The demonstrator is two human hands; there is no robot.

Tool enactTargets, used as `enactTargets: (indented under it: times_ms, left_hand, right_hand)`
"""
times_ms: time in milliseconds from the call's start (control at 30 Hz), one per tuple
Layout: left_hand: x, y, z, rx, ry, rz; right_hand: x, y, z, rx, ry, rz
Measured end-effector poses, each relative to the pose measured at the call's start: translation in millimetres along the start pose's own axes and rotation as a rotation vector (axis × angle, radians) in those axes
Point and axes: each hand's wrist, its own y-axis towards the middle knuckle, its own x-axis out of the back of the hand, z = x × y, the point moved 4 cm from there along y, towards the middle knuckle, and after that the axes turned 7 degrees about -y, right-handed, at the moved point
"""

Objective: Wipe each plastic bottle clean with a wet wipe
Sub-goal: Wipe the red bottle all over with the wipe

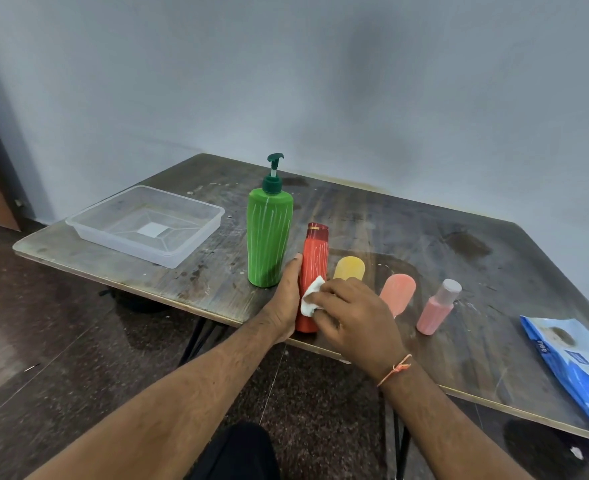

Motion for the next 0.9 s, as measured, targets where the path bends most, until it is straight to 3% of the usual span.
enactTargets:
  times_ms: [100, 300, 433, 600, 733, 900]
  left_hand:
    - [-1, -2, -1, -0.027, 0.005, 0.014]
    - [-2, -2, -3, -0.029, 0.008, 0.005]
    - [-1, -2, -2, -0.045, 0.007, 0.017]
    - [-1, -1, 0, -0.029, 0.007, 0.004]
    - [-1, -1, -1, -0.059, 0.011, 0.011]
    - [0, -2, -1, -0.038, 0.008, -0.015]
  right_hand:
    - [-1, 7, 2, -0.061, -0.016, -0.043]
    - [1, 8, 3, -0.01, 0.005, -0.001]
    - [1, 12, -1, -0.097, -0.015, -0.054]
    - [0, 9, 0, -0.039, 0.011, -0.01]
    - [3, 13, -7, -0.13, 0.004, -0.055]
    - [3, 8, 2, -0.062, 0.002, -0.017]
